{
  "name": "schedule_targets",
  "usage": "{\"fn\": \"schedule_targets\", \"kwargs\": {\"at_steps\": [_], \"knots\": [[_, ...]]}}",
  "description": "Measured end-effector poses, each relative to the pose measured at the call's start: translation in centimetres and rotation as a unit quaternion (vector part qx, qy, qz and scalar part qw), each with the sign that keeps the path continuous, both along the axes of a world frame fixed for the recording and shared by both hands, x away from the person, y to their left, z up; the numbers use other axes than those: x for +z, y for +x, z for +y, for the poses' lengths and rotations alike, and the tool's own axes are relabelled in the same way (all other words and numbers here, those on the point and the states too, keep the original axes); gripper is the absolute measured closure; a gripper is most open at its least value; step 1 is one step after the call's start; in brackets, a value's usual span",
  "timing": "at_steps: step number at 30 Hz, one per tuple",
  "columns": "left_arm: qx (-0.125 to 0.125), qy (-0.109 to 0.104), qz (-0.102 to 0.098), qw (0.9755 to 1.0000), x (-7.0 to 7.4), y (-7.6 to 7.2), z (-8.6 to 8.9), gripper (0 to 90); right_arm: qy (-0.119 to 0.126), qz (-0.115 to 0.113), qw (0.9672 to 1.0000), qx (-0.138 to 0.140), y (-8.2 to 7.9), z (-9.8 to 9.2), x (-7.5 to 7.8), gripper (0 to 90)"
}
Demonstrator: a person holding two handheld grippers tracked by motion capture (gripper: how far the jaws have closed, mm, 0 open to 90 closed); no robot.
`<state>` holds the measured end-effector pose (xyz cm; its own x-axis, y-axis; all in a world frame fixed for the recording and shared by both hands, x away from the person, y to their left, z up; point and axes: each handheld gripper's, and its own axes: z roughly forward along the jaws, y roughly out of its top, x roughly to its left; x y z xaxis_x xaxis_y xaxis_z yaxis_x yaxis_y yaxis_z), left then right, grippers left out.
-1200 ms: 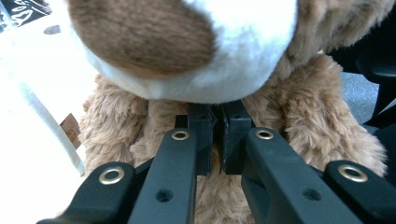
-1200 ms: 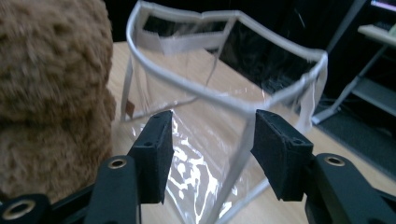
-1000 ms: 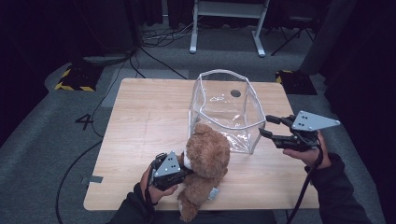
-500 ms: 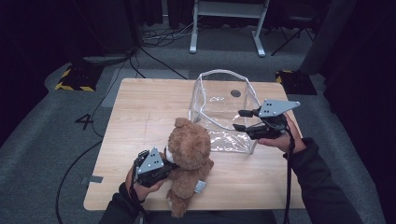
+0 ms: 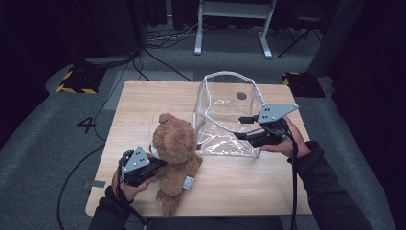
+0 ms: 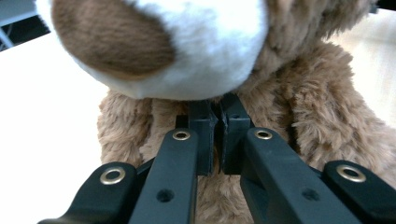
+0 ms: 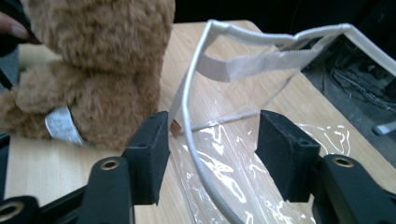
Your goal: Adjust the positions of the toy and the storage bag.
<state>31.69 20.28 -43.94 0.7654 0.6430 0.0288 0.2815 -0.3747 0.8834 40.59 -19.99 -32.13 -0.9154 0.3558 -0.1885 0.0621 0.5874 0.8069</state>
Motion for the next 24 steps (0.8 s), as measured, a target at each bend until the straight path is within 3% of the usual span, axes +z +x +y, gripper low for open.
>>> {"fn": "schedule_targets", "kwargs": {"at_steps": [2,7,12,24], "knots": [[0.003,-0.001,0.001,1.0,-0.1,0.3,0.4,86.2,-0.007,0.002,1.0,-0.001,0.2,0.1,-0.2,51.1],[0.012,0.004,0.003,0.9999,-0.2,1.2,1.0,86.2,-0.029,-0.003,0.9996,0.004,0.3,0.5,-0.6,70.2],[0.018,-0.009,0.011,0.9997,-0.6,2.1,1.6,86.3,-0.047,-0.007,0.9987,0.021,0.2,0.5,-0.8,86.1],[0.019,-0.019,0.011,0.9996,-0.9,3.3,1.7,86.3,-0.054,-0.009,0.9976,0.043,-0.6,0.1,-1.1,87.6]]}}
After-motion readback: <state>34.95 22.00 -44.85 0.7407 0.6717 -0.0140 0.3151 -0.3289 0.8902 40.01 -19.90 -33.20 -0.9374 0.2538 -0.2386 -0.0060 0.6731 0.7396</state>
